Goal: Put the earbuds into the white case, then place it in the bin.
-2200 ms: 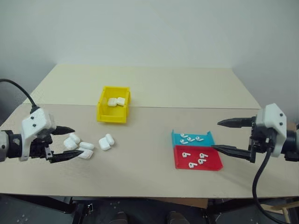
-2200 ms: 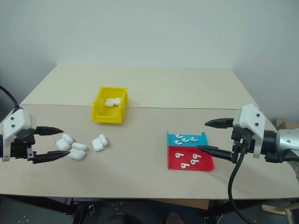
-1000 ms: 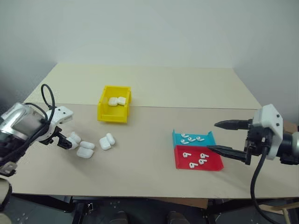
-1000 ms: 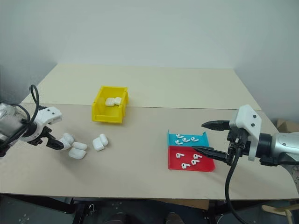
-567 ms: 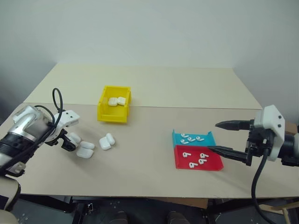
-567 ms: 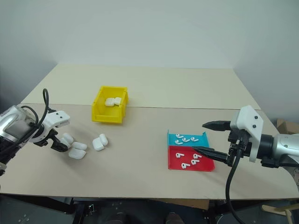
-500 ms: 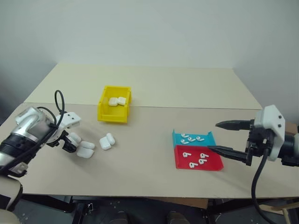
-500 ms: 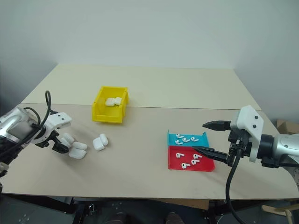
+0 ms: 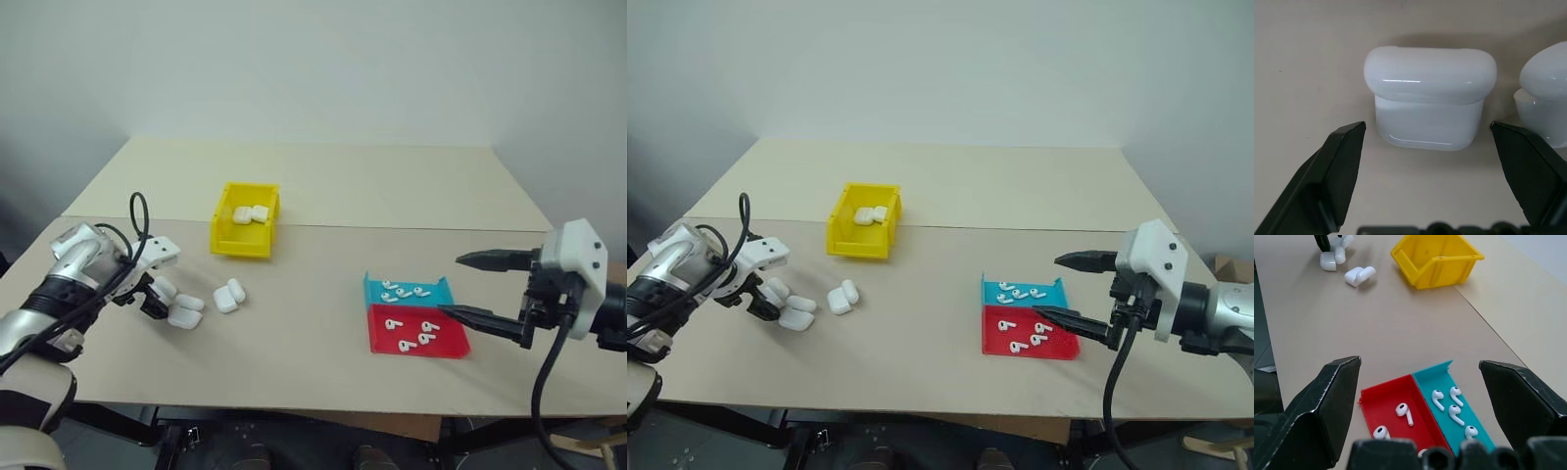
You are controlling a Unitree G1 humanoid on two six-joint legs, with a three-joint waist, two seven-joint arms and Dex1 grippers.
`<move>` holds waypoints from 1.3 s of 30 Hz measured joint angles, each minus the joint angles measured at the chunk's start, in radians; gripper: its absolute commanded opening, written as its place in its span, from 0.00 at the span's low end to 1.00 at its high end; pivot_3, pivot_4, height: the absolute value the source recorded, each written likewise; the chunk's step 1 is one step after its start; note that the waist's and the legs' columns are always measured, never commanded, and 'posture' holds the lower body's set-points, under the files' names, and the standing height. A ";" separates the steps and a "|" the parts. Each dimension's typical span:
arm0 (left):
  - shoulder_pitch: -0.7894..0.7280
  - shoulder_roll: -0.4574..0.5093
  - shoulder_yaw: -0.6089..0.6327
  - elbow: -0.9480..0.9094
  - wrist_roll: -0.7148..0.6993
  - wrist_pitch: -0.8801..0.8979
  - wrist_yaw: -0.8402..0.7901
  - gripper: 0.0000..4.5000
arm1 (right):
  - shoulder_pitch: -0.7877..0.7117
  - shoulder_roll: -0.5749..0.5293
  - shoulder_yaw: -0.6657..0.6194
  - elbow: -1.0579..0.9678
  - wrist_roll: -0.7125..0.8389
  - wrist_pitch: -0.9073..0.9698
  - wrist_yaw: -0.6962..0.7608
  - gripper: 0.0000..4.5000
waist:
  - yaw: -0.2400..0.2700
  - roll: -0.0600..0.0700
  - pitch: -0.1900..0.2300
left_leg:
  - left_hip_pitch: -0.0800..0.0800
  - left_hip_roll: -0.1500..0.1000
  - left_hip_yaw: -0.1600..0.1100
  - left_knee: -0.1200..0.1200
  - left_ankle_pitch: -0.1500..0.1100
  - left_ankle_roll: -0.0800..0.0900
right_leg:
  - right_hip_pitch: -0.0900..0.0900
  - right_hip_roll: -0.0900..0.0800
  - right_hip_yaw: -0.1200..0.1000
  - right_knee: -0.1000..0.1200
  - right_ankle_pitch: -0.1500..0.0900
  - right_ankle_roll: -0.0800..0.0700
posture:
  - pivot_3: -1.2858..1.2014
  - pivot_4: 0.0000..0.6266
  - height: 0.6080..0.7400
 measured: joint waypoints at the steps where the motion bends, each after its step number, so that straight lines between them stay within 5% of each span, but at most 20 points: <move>1: 0.000 -0.003 0.005 0.005 0.004 -0.002 -0.002 0.99 | 0.004 0.000 -0.003 0.000 0.000 0.001 0.000 1.00 | 0.001 0.000 0.000 | 0.000 0.000 0.000 0.000 0.000 0.000 | 0.000 0.000 0.000 0.000 0.000 0.000 | 0.52 0.24 1.00; 30: -0.040 -0.034 0.033 0.123 0.100 -0.109 -0.085 0.99 | -0.010 -0.001 -0.004 -0.007 0.004 0.018 -0.029 1.00 | -0.011 -0.002 0.001 | -0.007 0.000 -0.001 0.000 0.000 0.003 | -0.003 0.000 -0.001 -0.004 0.000 0.000 | 0.52 0.24 1.00; 36: -0.036 -0.043 0.036 0.126 0.099 -0.123 -0.105 0.66 | 0.015 -0.001 -0.037 -0.040 0.028 0.037 -0.029 1.00 | -0.010 -0.001 0.001 | -0.006 0.000 -0.001 0.000 0.000 0.003 | -0.003 0.000 -0.001 -0.003 0.000 0.000 | 0.52 0.24 1.00; 39: -0.025 -0.040 0.046 0.116 0.101 -0.123 -0.102 0.62 | 0.025 -0.001 -0.049 -0.045 0.031 0.037 -0.028 1.00 | -0.012 -0.001 0.001 | -0.004 0.000 -0.001 0.000 0.000 0.003 | -0.002 0.000 -0.001 -0.001 0.000 0.001 | 0.52 0.24 1.00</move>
